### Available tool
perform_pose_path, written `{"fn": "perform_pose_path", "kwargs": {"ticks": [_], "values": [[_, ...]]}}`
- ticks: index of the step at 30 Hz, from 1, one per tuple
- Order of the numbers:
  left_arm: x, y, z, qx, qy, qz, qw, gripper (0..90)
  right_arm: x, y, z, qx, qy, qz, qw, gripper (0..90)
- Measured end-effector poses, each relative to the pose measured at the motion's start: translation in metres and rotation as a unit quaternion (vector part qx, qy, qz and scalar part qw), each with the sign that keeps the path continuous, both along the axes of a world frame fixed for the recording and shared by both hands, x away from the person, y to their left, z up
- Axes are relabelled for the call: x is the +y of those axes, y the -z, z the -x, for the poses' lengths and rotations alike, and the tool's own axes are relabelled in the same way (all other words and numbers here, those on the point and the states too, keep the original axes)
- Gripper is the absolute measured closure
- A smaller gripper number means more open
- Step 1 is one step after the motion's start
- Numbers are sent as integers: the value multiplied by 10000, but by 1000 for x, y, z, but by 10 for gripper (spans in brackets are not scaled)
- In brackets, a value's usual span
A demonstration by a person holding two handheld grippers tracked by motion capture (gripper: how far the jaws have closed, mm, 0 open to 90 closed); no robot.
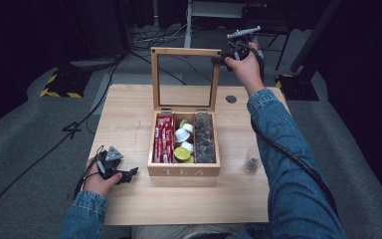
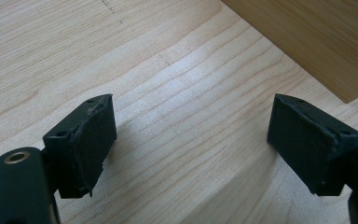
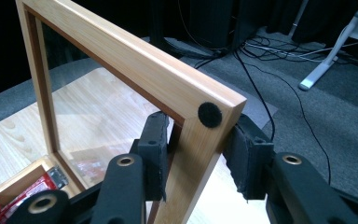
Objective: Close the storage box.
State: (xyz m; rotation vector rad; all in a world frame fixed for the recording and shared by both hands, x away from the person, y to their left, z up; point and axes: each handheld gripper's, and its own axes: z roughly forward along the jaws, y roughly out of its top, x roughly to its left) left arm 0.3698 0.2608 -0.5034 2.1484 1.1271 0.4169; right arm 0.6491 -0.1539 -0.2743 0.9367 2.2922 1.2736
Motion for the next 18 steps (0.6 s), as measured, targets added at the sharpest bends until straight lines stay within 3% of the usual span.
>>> {"fn": "perform_pose_path", "kwargs": {"ticks": [7, 18], "values": [[0, 1, -2, -23, 27, 35, 10000, 160, -2, -5, 14, -120, -165, 81, 9998, 622], [0, 0, -2, -23, 5, 15, 10000, 161, -9, -16, 54, -177, -475, 196, 9985, 663]]}}
